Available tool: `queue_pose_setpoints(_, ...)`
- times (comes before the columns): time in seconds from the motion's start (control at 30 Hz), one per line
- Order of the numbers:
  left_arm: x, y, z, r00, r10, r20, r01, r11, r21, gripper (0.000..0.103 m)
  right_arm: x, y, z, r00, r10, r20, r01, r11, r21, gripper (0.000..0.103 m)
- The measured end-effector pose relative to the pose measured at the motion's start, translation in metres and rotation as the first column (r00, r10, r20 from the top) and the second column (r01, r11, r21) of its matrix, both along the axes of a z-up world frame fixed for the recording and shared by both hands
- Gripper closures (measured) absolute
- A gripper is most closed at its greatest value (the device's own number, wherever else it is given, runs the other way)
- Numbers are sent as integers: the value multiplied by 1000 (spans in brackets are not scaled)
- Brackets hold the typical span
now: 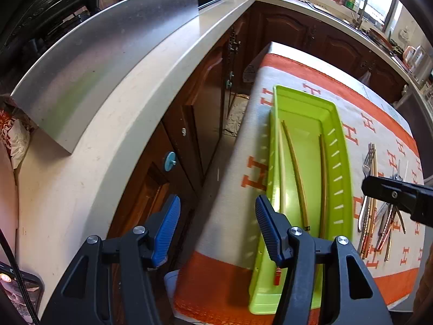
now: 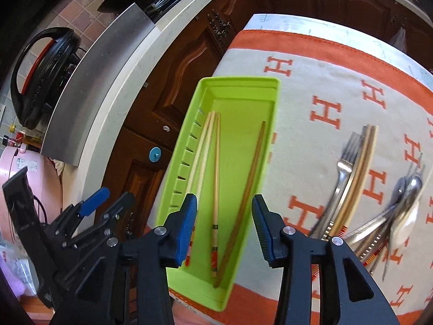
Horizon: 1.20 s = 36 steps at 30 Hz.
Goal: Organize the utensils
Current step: 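Lower the wooden chopstick into the green tray and open the right tool, then grasp the silver fork by its handle with the left tool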
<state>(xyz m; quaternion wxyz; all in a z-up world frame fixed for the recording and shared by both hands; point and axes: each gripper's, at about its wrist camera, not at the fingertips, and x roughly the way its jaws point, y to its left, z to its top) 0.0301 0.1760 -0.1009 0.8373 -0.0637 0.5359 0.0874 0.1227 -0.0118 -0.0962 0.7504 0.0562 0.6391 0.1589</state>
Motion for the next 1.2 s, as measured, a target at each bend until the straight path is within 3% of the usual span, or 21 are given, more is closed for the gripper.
queue_pose_setpoints(0.33,-4,-28,3,998,-64,-7,64,998,-3,47,-44,-63,18,995,-53,79,59,996,-66,60)
queue_pose_setpoints(0.63,-3,-72,18,987,-159,4,159,987,13,47,-79,-143,36,976,-164,140,174,983,-63,60)
queue_pose_setpoints(0.9,9,-124,25,966,-259,-11,259,966,-20,47,-98,-207,49,952,-257,164,265,964,-28,60)
queue_pose_setpoints(1.2,48,-185,11,935,-349,-57,344,935,-83,48,-103,-261,39,934,-328,142,329,944,23,60)
